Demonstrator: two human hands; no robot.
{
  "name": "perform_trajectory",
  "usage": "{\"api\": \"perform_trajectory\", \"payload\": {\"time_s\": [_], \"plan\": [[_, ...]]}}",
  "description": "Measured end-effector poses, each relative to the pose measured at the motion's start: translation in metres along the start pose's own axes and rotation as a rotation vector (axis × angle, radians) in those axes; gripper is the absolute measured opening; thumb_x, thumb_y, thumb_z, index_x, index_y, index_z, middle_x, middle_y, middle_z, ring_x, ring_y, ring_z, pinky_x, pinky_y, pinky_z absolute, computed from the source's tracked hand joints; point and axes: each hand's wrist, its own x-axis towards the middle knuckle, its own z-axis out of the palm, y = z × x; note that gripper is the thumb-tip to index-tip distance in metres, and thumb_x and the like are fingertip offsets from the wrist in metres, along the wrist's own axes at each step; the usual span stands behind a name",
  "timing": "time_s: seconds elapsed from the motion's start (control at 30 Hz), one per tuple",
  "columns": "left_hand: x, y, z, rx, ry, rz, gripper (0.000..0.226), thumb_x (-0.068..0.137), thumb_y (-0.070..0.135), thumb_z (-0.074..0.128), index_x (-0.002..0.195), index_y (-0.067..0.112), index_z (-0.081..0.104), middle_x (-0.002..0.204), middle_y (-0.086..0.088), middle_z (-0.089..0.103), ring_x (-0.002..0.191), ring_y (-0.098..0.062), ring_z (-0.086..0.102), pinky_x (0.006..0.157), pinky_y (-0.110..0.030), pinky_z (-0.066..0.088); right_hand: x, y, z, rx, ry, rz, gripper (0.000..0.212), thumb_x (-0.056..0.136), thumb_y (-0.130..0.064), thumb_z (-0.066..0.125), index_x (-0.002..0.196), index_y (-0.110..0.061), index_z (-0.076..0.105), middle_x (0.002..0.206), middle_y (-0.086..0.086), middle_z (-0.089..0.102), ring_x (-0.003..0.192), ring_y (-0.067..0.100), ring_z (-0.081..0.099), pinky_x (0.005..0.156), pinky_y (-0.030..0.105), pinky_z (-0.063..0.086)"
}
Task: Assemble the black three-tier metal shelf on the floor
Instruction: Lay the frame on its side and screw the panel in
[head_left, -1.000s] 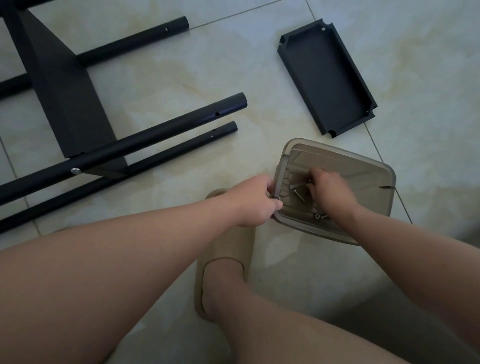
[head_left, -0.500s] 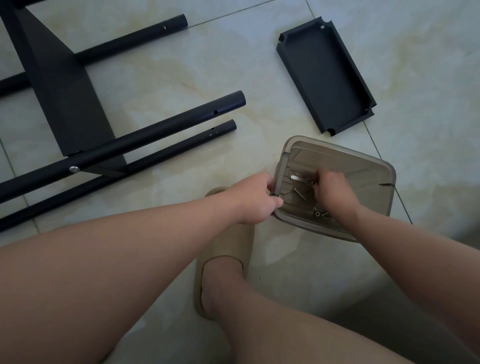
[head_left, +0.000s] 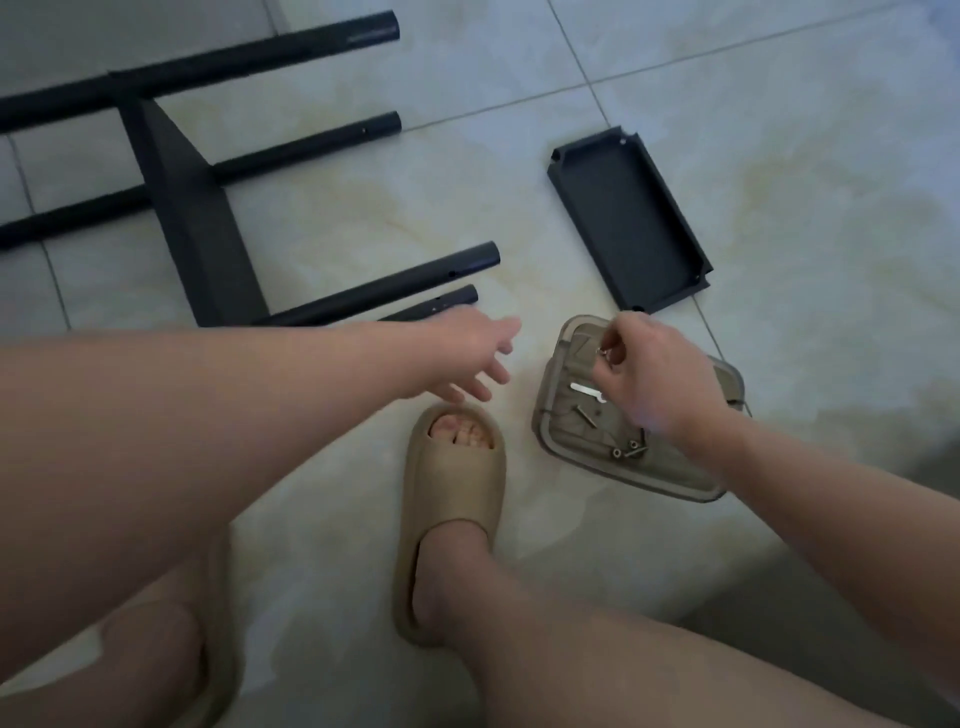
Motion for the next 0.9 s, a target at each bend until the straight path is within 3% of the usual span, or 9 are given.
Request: {"api": "perform_trajectory", "payload": {"time_s": [0.13,0.3,0.4,0.53,0.6,0.7,0.8,0.9], "plan": [[-0.031,0.008,-0.062,-0.371,0.128,0.059,0.044,0.103,0.052,0.040,0.112,0.016,0.065,0.096,-0.001,0.077,0.078,-0.017,0.073,0.069,-0.031,0.055,0.007,-0.079,-0.042,0.061,0.148,-0.210,0.010,0.087,-0.024,0.064,0.094,-0.019,0.059,0.087,-0.011,0.056,0.074,0.020,0.056,0.062,0.034,0.047],[-0.076,-0.033,-0.113,-0.697,0.040,0.015,0.057,0.103,0.055,0.039,0.115,0.006,0.065,0.101,-0.012,0.077,0.094,-0.025,0.075,0.079,-0.037,0.057,0.013,-0.176,-0.073,0.073,0.170,-0.430,0.012,0.086,-0.019,0.067,0.097,-0.015,0.063,0.087,-0.013,0.051,0.071,0.018,0.057,0.060,0.035,0.047],[-0.093,-0.057,-0.130,-0.839,-0.007,0.044,0.059,0.104,0.054,0.037,0.107,0.003,0.066,0.101,-0.014,0.076,0.091,-0.026,0.075,0.083,-0.038,0.058,0.017,-0.225,-0.072,0.042,0.133,-0.532,0.015,0.087,-0.019,0.067,0.100,-0.014,0.063,0.088,-0.012,0.048,0.071,0.020,0.057,0.059,0.036,0.046],[-0.102,-0.084,-0.147,-1.021,-0.013,0.115,0.061,0.107,0.047,0.034,0.071,0.012,0.067,0.069,-0.006,0.069,0.058,-0.020,0.068,0.056,-0.026,0.056,0.026,-0.280,-0.049,0.061,0.053,-0.597,0.022,0.087,-0.023,0.059,0.107,-0.014,0.062,0.099,-0.004,0.059,0.081,0.025,0.060,0.065,0.042,0.050],[-0.100,-0.098,-0.156,-1.074,0.052,0.099,0.053,0.108,0.043,0.033,0.076,0.012,0.061,0.064,-0.004,0.064,0.052,-0.017,0.063,0.049,-0.023,0.052,0.032,-0.296,-0.032,0.095,0.024,-0.586,0.025,0.088,-0.024,0.060,0.111,-0.016,0.062,0.103,-0.006,0.059,0.080,0.021,0.058,0.067,0.040,0.049],[-0.093,-0.125,-0.171,-1.055,0.165,0.005,0.046,0.108,0.037,0.038,0.080,0.009,0.062,0.067,-0.005,0.063,0.056,-0.015,0.059,0.053,-0.024,0.051,0.044,-0.306,-0.005,0.164,-0.007,-0.555,0.021,0.090,-0.025,0.061,0.110,-0.019,0.060,0.094,-0.013,0.052,0.070,0.009,0.050,0.065,0.035,0.046],[-0.083,-0.149,-0.188,-1.048,0.233,-0.031,0.034,0.105,0.025,0.044,0.083,0.008,0.063,0.073,-0.006,0.065,0.064,-0.015,0.061,0.061,-0.025,0.049,0.060,-0.302,0.017,0.153,-0.087,-0.507,0.025,0.094,-0.029,0.060,0.117,-0.020,0.057,0.102,-0.011,0.056,0.092,0.014,0.056,0.078,0.038,0.050],[-0.074,-0.165,-0.208,-1.118,0.314,0.014,0.026,0.099,0.009,0.042,0.086,0.009,0.065,0.077,-0.005,0.067,0.066,-0.013,0.063,0.059,-0.023,0.050,0.078,-0.293,0.032,-0.025,-0.262,-0.535,0.038,0.095,-0.043,0.056,0.126,-0.021,0.055,0.118,-0.007,0.059,0.111,0.018,0.055,0.095,0.039,0.045]]}}
